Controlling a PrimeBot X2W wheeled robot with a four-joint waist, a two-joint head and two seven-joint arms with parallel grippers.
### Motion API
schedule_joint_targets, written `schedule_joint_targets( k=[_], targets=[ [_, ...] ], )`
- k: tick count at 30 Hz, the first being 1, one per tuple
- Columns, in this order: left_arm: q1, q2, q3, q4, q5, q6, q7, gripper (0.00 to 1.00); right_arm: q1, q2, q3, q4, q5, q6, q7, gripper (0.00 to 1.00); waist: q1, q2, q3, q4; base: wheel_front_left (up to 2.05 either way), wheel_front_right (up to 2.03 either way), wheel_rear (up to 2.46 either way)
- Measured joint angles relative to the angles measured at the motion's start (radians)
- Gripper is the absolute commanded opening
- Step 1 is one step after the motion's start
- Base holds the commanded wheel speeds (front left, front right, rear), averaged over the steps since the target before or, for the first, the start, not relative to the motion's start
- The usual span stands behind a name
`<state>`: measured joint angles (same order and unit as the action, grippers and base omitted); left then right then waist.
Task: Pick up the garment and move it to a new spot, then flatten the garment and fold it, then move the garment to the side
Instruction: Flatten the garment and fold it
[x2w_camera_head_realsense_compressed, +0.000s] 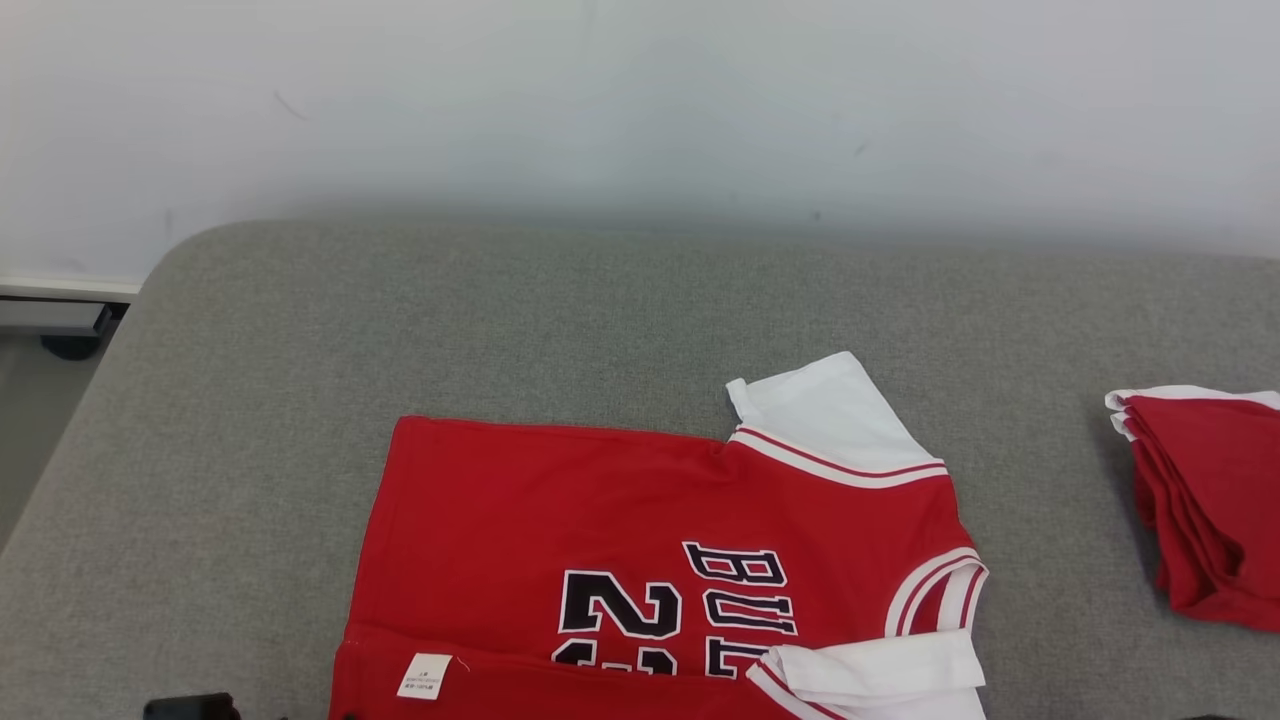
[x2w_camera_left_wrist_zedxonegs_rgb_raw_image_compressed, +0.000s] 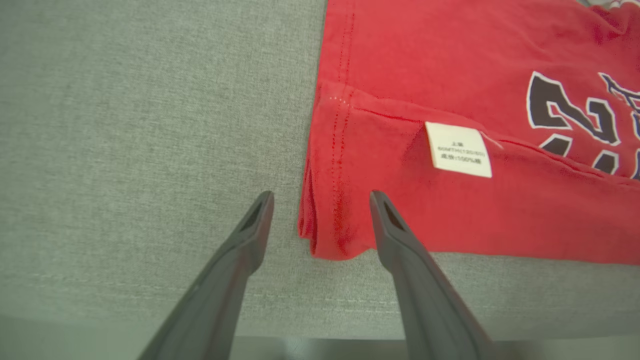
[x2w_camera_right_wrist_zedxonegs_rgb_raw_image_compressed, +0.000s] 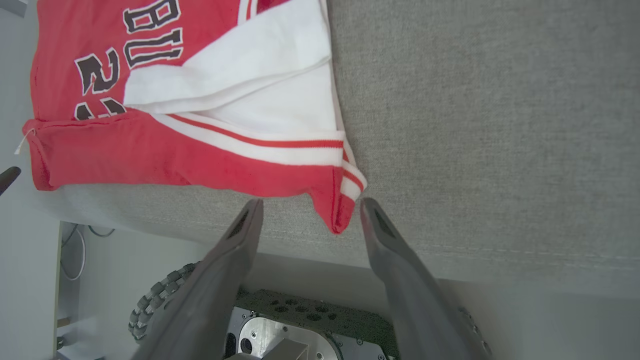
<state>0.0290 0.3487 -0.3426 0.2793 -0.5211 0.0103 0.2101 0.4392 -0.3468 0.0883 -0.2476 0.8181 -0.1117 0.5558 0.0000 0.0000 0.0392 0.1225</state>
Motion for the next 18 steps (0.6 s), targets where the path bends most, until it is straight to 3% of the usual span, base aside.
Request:
schedule_joint_targets(
  k=[4,8,18],
  targets=[
    [0.012,0.002,0.040,-0.058,-0.006,0.028,-0.045,1.00,-0.032,0.008,-0.052,-0.005,-0.041,-0.008,-0.048,1.00,0.0000,0.0000,-0.019,0.003,0.00,0.00,0.00],
    [0.004,-0.013,0.083,-0.130,0.000,0.060,-0.121,1.00,-0.114,0.058,-0.096,-0.007,-0.083,-0.012,-0.128,1.00,-0.0001,0.0000,-0.044,0.005,0.00,0.00,0.00],
    [-0.066,-0.071,0.033,-0.180,0.066,0.060,-0.233,1.00,-0.257,0.190,-0.087,0.044,-0.242,-0.013,-0.374,1.00,-0.0001,-0.0001,-0.107,0.006,0.00,0.00,0.00]
  ],
)
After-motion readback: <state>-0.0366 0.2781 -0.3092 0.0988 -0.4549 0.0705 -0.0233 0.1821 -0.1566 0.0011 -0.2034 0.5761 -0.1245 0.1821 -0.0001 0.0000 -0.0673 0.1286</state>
